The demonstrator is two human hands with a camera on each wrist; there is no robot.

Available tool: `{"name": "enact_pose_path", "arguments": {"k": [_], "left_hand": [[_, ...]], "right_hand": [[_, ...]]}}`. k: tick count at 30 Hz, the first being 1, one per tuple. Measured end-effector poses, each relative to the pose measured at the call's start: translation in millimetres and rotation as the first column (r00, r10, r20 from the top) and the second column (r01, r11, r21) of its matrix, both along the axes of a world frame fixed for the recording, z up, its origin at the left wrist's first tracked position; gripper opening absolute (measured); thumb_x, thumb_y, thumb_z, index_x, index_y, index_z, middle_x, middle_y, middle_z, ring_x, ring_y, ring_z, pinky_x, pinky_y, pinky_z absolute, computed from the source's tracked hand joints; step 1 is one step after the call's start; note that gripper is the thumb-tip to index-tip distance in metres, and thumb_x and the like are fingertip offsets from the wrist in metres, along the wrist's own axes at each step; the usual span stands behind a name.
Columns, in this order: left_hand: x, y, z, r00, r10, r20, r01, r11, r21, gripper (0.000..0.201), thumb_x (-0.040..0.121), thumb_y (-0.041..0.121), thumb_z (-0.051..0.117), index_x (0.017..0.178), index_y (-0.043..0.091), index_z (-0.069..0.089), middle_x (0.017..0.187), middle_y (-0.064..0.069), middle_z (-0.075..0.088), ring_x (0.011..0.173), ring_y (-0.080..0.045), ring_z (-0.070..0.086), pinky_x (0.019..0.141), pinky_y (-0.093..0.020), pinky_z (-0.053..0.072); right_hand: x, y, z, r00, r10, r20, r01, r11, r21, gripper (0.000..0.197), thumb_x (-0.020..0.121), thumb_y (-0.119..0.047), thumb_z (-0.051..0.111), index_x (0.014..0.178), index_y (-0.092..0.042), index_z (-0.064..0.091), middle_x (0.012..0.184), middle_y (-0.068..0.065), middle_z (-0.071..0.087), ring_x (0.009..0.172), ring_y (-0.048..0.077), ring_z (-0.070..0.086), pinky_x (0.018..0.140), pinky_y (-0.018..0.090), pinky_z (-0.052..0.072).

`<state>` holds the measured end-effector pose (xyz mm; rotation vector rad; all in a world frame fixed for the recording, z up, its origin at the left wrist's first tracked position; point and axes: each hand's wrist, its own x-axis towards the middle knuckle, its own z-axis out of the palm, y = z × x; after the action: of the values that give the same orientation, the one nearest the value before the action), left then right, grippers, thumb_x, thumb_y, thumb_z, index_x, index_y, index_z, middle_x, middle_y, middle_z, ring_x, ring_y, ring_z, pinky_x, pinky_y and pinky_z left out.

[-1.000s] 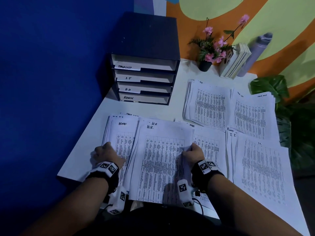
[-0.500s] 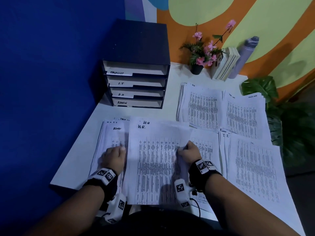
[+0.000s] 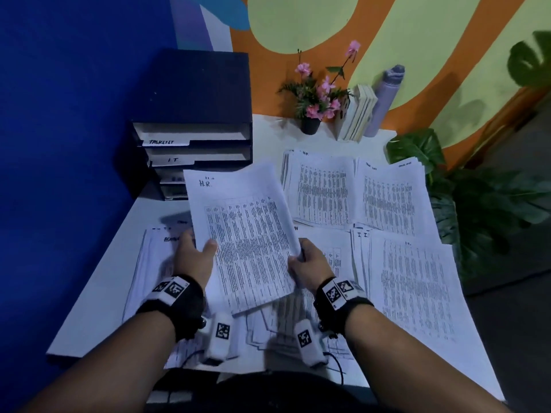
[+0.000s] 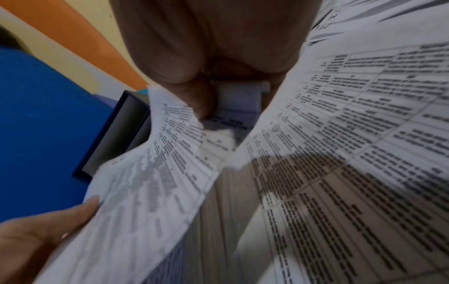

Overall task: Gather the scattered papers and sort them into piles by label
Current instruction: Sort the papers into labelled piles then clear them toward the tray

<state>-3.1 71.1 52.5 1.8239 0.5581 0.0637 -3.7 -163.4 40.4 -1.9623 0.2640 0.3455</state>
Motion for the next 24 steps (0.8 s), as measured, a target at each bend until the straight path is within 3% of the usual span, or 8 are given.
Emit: {"name": "enact_pose_path", "arguments": {"k": [3, 6, 10, 12, 14, 17, 21, 24], "left_hand": [[-1, -15, 1, 0.995, -0.080, -0.053, 0.085, 0.992, 0.097, 0.031, 0.094, 0.010, 0.055, 0.123, 0.018, 0.048, 0.109, 0.002, 0.059, 0.095, -0.022, 0.057, 0.082, -0.031, 0.044], [-4, -30, 0, 0.995, -0.073, -0.067, 0.083, 0.982, 0.172, 0.023, 0.096, 0.008, 0.049, 0.118, 0.015, 0.051, 0.105, -0.002, 0.060, 0.091, -0.025, 0.057, 0.076, -0.031, 0.043], [-5, -46, 0, 0.992, -0.092, -0.088, 0.109, 0.974, 0.200, 0.022, 0.099, 0.012, 0.045, 0.120, 0.016, 0.051, 0.103, -0.001, 0.059, 0.089, -0.023, 0.057, 0.075, -0.031, 0.042], [-4, -50, -2, 0.991, -0.095, -0.089, 0.112, 0.972, 0.208, 0.021, 0.099, 0.012, 0.045, 0.119, 0.015, 0.051, 0.103, -0.001, 0.059, 0.092, -0.025, 0.058, 0.077, -0.032, 0.044], [-2, -54, -4, 0.990, -0.094, -0.102, 0.114, 0.969, 0.221, 0.020, 0.099, 0.013, 0.044, 0.118, 0.015, 0.051, 0.103, -0.002, 0.059, 0.090, -0.025, 0.058, 0.077, -0.032, 0.045], [1, -57, -5, 0.991, -0.069, -0.114, 0.096, 0.963, 0.251, 0.018, 0.100, 0.015, 0.043, 0.116, 0.014, 0.052, 0.099, -0.004, 0.059, 0.084, -0.024, 0.057, 0.073, -0.032, 0.044], [3, -56, -9, 0.995, -0.037, -0.094, 0.061, 0.963, 0.262, 0.019, 0.101, 0.019, 0.041, 0.116, 0.014, 0.053, 0.100, -0.007, 0.061, 0.085, -0.025, 0.056, 0.076, -0.031, 0.043], [6, -57, -15, 0.996, -0.051, -0.074, 0.068, 0.967, 0.244, 0.029, 0.101, 0.025, 0.040, 0.128, 0.015, 0.049, 0.112, -0.006, 0.061, 0.087, -0.025, 0.056, 0.077, -0.031, 0.043]], "right_hand": [[-2, -15, -5, 0.993, -0.114, 0.028, 0.113, 0.993, 0.012, 0.010, 0.093, -0.010, 0.051, 0.092, -0.019, 0.050, 0.069, 0.012, 0.051, 0.053, 0.020, 0.048, 0.048, 0.029, 0.045], [-2, -29, -5, 0.985, -0.168, 0.031, 0.167, 0.985, 0.036, 0.007, 0.095, -0.012, 0.053, 0.098, -0.016, 0.057, 0.066, 0.006, 0.054, 0.049, 0.016, 0.049, 0.044, 0.025, 0.042], [-1, -44, -11, 0.986, -0.158, 0.056, 0.159, 0.987, -0.013, 0.011, 0.095, -0.012, 0.050, 0.095, -0.015, 0.061, 0.067, 0.002, 0.055, 0.057, 0.018, 0.052, 0.052, 0.028, 0.046], [-2, -50, -13, 0.986, -0.161, 0.051, 0.162, 0.987, -0.009, 0.013, 0.096, -0.011, 0.049, 0.094, -0.014, 0.061, 0.063, 0.000, 0.053, 0.054, 0.016, 0.049, 0.049, 0.025, 0.043], [-3, -54, -14, 0.985, -0.162, 0.059, 0.163, 0.987, -0.012, 0.014, 0.097, -0.012, 0.048, 0.098, -0.013, 0.063, 0.063, 0.000, 0.053, 0.052, 0.014, 0.047, 0.044, 0.022, 0.040], [0, -58, -16, 0.991, -0.124, 0.039, 0.123, 0.992, 0.030, 0.016, 0.097, -0.016, 0.050, 0.107, -0.020, 0.061, 0.065, -0.003, 0.054, 0.055, 0.013, 0.048, 0.050, 0.023, 0.041], [1, -62, -15, 1.000, -0.017, -0.002, 0.017, 0.993, 0.115, 0.045, 0.095, -0.005, 0.052, 0.124, -0.038, 0.042, 0.065, -0.002, 0.040, 0.055, 0.014, 0.043, 0.053, 0.025, 0.041], [6, -69, -9, 0.991, -0.112, 0.072, 0.107, 0.992, 0.069, 0.055, 0.091, 0.006, 0.047, 0.120, -0.040, 0.044, 0.069, 0.001, 0.039, 0.058, 0.018, 0.045, 0.053, 0.030, 0.043]]}}
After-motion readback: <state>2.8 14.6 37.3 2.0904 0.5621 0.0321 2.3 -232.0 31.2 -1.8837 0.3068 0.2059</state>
